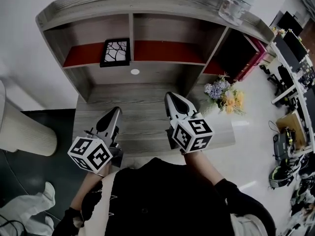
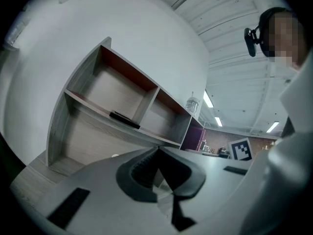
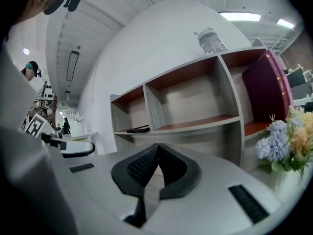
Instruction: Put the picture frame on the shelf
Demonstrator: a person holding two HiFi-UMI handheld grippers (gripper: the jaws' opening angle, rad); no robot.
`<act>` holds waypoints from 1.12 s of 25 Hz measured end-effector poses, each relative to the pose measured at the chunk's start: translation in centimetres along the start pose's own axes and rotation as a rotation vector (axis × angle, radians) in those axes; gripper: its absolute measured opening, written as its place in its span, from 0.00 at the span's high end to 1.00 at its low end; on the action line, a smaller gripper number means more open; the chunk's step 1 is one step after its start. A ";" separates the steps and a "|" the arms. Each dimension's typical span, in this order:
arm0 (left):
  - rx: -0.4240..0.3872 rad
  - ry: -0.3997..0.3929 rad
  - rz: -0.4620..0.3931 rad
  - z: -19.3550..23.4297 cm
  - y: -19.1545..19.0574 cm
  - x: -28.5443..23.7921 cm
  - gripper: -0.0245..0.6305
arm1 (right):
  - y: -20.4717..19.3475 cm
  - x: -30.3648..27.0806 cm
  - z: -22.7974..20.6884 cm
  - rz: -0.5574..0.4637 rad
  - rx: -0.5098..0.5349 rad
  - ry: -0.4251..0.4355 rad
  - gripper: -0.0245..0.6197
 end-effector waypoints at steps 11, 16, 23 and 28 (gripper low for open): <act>-0.009 0.006 -0.004 -0.4 0.3 -0.5 0.94 | -0.7 -0.2 -0.5 0.039 0.021 -0.005 0.96; -0.016 0.009 -0.010 -0.5 0.6 -0.6 0.94 | -0.4 -0.4 -0.5 0.038 0.033 0.001 0.96; -0.019 0.012 -0.015 -0.8 0.8 -0.7 0.94 | -0.3 -0.3 -0.8 0.042 0.028 0.007 0.96; -0.016 0.018 -0.020 -0.7 0.8 -0.8 0.94 | -0.3 -0.6 -0.8 0.045 0.033 0.018 0.96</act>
Point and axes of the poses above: the fingertips, and each gripper's own axes: x backward along the fingers, z to its left, y out of its top, the point moved 7 cm from there along x, backward along the fingers, and after that the axes turned 4 degrees about z, right-handed, at the moved point
